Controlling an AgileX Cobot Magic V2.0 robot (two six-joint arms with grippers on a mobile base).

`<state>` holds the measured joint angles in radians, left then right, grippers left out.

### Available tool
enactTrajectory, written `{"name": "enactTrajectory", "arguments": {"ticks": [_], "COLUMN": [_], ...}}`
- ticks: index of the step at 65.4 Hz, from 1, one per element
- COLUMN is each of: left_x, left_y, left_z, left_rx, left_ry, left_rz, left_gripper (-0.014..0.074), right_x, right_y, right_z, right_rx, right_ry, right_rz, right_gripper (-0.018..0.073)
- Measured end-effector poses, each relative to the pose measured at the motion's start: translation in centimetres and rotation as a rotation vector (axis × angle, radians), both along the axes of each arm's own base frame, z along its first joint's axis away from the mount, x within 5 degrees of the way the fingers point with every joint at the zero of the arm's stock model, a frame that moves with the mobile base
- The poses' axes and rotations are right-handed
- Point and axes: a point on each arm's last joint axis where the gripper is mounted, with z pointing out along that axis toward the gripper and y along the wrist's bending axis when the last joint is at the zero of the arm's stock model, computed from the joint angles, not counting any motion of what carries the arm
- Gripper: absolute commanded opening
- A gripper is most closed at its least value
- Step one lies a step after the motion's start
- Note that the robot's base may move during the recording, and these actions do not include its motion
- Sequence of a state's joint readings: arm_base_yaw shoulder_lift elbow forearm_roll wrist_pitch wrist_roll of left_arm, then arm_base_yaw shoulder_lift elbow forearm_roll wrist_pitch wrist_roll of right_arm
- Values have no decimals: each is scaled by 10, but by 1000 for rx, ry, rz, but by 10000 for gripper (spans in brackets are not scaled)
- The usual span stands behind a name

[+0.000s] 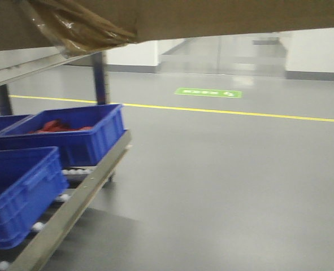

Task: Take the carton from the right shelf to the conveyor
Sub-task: 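Hold the carton with both grippers while the base drives away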

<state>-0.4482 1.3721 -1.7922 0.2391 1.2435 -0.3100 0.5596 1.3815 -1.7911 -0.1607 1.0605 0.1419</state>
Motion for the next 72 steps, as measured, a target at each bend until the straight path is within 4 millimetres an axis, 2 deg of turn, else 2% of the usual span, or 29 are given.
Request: {"name": "enactTrajectory", "arguments": {"ticks": [72], "left_x": [1], "left_y": [0], "left_z": [1], "left_rx": [-3], "left_ry": [-9], "left_rz": [-2], "left_gripper": [-17], "right_x": [0], "right_y": [0], "right_z": [0], "right_rx": [0], "right_ry": [0], "right_rz": [0], "right_gripper": [-58]}}
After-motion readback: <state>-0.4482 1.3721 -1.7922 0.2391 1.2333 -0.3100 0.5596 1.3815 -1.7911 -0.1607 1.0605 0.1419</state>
